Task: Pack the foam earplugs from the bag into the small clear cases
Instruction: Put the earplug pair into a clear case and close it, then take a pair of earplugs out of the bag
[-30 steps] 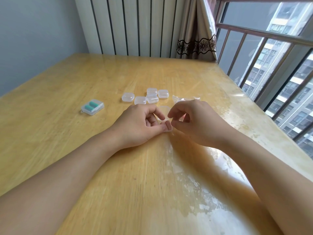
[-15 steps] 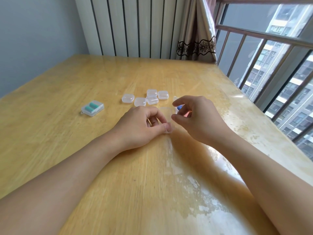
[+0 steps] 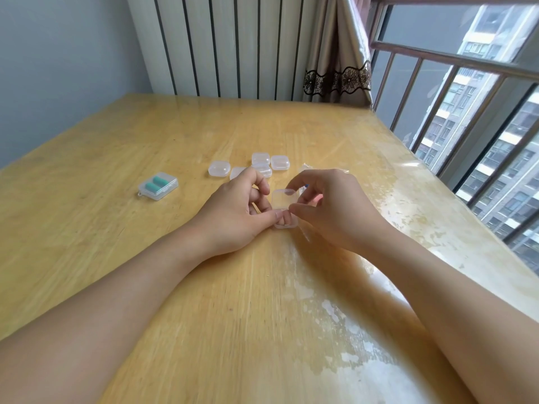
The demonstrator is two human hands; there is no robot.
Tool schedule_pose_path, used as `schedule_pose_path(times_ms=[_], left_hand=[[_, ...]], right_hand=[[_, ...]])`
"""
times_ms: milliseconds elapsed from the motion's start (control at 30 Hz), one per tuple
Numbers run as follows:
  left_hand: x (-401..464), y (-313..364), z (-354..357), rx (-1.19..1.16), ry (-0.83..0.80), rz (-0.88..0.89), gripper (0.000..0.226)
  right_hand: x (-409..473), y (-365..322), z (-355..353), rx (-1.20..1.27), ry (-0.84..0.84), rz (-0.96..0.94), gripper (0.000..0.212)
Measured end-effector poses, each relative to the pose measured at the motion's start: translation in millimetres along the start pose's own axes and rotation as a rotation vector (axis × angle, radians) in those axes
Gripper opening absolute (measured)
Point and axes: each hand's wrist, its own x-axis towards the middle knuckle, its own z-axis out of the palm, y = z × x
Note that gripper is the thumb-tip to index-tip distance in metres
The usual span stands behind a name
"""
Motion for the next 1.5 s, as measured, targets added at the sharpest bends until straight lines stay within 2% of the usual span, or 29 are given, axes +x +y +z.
schedule_pose_path(times_ms=[233,367,600,800,933,1133,1267,1433,1500], left_hand=[[-2,4,-11,-0.052,-0.107,0.005,0.036],[-5,6,-11,0.028,-0.105,0.064,0.036],[-4,8,-16,0.234,-0.043,0.365,0.024],[-5,6,-18,0.248,-0.104,0.412,0.023],[-5,7,-18,0.2,-0.117,0.355,0.022],[-6,10,-12,0.291,-0.116,0.36,0.021],[-7,9,-17,0.385,-0.038,0.325,0.022],[-3,-9,-67,0.559,0.188,0.099,0.015],[-2,-14,-82,0.641,0.207,-0.002,0.014]], right_hand=[[-7,-3,-13,-0.143,-0.082,-0.129,0.021],[-9,-5,-13,-0.197,-0.121,-0.193,0.024],[-12,-9,-25,-0.17,-0.208,-0.238,0.029],[-9,-6,-25,-0.19,-0.185,-0.283,0.021],[-7,-3,-24,-0.17,-0.162,-0.309,0.01],[-5,0,-19,-0.135,-0.168,-0.3,0.015],[1,7,-31,-0.011,0.019,-0.178,0.017],[3,13,-38,-0.063,0.104,-0.14,0.012],[3,16,-37,-0.124,0.112,-0.133,0.012]])
